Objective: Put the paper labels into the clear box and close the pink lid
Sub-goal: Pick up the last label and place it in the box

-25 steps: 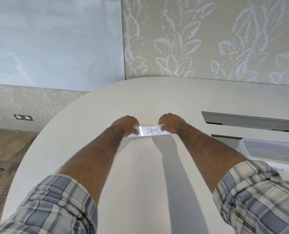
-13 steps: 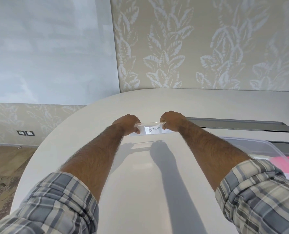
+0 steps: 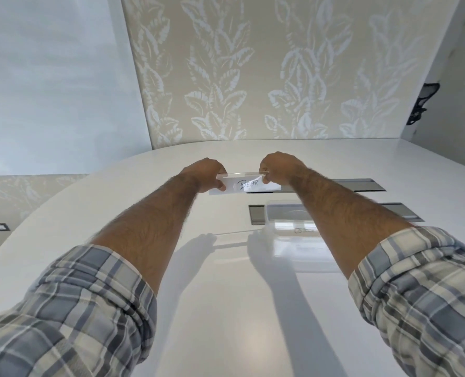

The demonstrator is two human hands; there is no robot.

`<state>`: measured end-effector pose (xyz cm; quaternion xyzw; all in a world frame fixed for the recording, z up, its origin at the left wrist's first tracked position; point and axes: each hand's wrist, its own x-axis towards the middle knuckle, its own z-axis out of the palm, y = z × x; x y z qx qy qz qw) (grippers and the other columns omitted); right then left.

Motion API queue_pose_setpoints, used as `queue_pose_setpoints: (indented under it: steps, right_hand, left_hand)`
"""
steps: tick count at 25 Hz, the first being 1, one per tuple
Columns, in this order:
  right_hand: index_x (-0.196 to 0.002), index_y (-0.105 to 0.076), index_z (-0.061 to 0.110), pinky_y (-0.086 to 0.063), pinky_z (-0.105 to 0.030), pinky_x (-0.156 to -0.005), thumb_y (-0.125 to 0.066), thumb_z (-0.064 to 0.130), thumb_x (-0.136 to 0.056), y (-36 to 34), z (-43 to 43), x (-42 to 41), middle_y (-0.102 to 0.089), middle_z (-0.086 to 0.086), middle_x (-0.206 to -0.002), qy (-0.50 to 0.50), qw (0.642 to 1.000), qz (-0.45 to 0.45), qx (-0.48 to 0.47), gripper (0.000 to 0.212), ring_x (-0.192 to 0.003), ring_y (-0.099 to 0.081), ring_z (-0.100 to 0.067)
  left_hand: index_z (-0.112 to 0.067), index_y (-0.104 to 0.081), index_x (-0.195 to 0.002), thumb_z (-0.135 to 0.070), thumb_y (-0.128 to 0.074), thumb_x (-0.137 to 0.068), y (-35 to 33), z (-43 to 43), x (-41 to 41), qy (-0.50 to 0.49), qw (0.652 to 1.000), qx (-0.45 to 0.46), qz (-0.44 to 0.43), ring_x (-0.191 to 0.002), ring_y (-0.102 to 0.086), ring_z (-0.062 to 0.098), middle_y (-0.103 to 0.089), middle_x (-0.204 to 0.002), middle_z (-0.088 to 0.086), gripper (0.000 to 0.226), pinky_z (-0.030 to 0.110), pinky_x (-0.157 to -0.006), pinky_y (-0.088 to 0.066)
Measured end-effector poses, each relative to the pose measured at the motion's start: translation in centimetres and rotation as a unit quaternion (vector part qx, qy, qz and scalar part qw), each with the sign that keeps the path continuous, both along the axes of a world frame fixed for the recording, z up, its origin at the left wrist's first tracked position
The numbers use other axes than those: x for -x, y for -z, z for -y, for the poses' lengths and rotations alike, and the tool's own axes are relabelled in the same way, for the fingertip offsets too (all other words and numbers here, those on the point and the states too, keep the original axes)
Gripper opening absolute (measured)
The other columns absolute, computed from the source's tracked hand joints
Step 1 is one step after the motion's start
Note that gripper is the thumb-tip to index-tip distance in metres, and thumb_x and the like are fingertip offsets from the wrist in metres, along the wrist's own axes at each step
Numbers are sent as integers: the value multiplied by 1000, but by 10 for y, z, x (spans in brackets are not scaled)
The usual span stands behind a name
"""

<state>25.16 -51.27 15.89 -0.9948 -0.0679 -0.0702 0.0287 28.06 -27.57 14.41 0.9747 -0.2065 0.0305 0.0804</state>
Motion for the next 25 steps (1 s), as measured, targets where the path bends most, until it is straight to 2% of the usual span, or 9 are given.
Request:
queue_pose_setpoints:
  steps: [5,11,16,25]
  right_hand:
    - [-108,-70,24,-47,-31,-82,-77,22,-77,-5,67,31,-69,2,-114,35,999,1,-6,31,-103,-63,-22]
    - [-108,-69,22,-45,-30,-78,-77,22,-77,12,123,65,-69,0,-113,56,998,-9,-2,32,-102,-64,-24]
    - [-109,-69,21,-47,-31,-82,-77,22,-78,33,148,83,-69,0,-115,57,998,-25,-5,32,-104,-64,-23]
    - [-109,-69,21,-45,-31,-84,-76,21,-78,54,171,91,-69,-1,-117,48,998,-31,7,32,-109,-62,-23]
  left_hand:
    - [-32,-67,-123,-36,-76,-80,-7,69,21,25,1000,2,-2,-108,-59,20,-66,-115,-4,44,31,-77,-43]
    - [-28,-64,-132,-39,-76,-81,7,130,44,45,999,-6,-7,-119,-57,21,-64,-126,-3,54,33,-85,-45]
    - [-28,-64,-131,-38,-78,-80,26,156,61,39,999,-10,-27,-118,-59,23,-65,-127,-2,54,39,-92,-49]
    - [-31,-61,-133,-35,-72,-85,46,179,73,27,999,-5,-45,-127,-54,22,-58,-137,-4,49,38,-99,-46]
